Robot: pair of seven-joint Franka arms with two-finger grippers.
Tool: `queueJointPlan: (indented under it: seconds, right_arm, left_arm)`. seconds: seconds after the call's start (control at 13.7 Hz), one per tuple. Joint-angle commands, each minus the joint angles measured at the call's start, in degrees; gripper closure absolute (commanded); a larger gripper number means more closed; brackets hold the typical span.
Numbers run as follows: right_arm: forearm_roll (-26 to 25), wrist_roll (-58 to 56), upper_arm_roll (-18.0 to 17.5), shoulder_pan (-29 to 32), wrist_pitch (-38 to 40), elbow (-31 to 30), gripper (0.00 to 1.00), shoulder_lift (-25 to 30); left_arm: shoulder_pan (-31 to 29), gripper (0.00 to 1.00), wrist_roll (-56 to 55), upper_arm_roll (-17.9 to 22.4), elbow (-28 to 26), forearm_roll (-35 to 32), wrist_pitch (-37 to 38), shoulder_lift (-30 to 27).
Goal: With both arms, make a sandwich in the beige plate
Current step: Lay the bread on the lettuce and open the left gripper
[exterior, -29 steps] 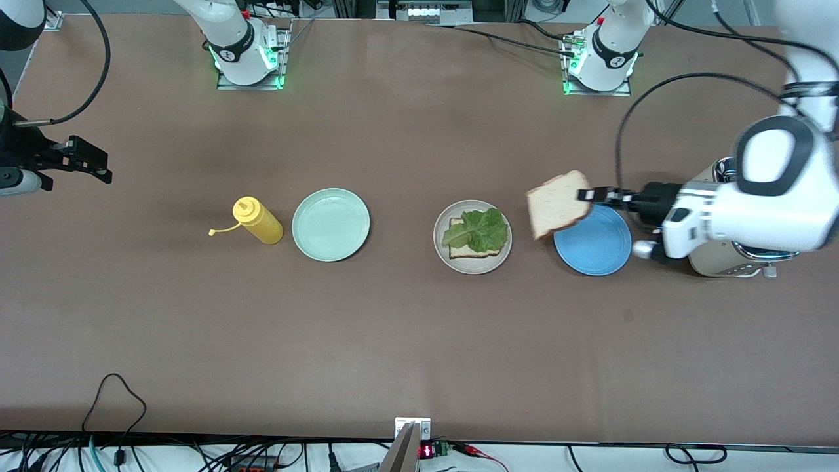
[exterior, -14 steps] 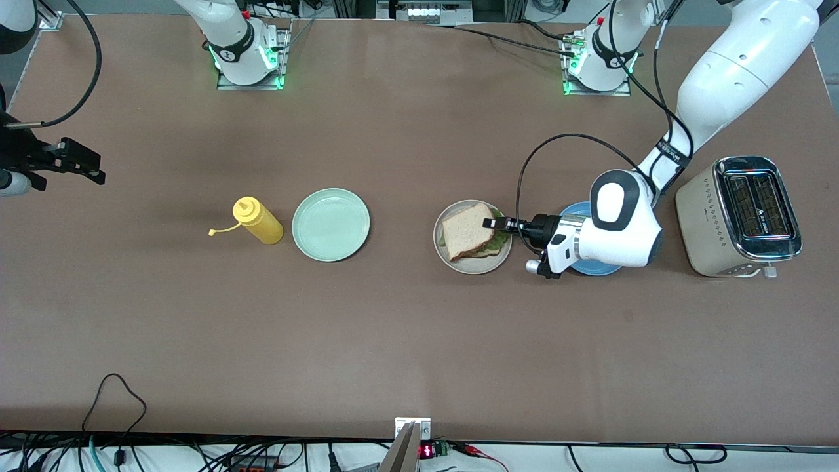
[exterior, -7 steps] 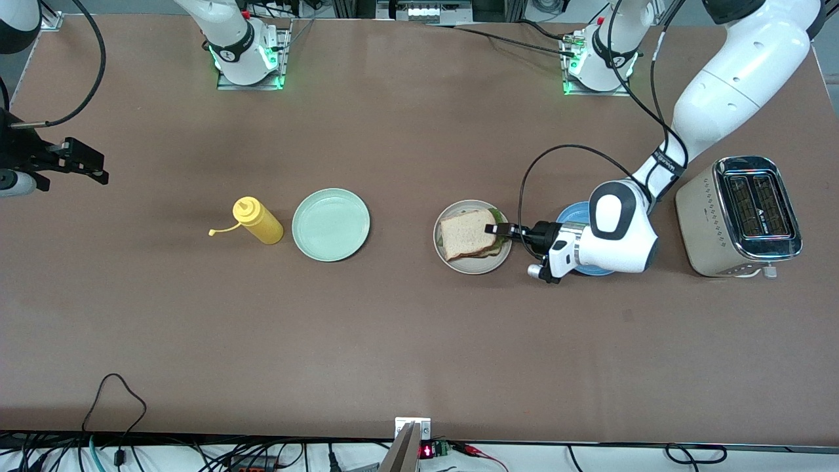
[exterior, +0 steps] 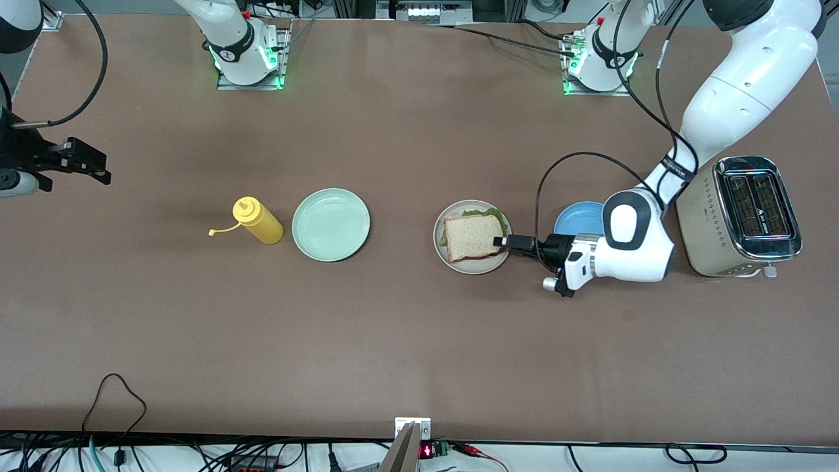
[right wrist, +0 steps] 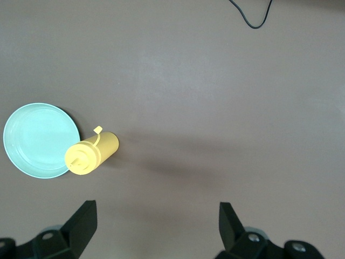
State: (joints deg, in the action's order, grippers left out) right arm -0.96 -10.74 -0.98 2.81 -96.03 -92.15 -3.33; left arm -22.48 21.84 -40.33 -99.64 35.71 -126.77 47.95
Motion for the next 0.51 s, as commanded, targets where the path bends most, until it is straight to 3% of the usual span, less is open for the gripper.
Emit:
queueJointPlan:
  seconds: [0.0,0.22,0.44]
  right_arm:
    - [0.9,0.3,-0.3,-0.3,0.7,0.3,0.0,0.2]
    - [1.0,0.2,-0.3,-2.7,0.7,0.5,0.0,0.3]
    - [1.0,0.4,-0.3,-3.1,0.7,0.5,0.0,0.3]
  left_arm:
    - [-0.9,0.0,-0.2,0.5,-2.5,-0.7,3.0,-8.9]
    - [-1.8,0.0,-4.5,1.2,-2.1,-1.8,9.2,-15.1]
    - [-1.9,0.0,-10.7,1.7,-1.1,-15.9,10.3,-18.6]
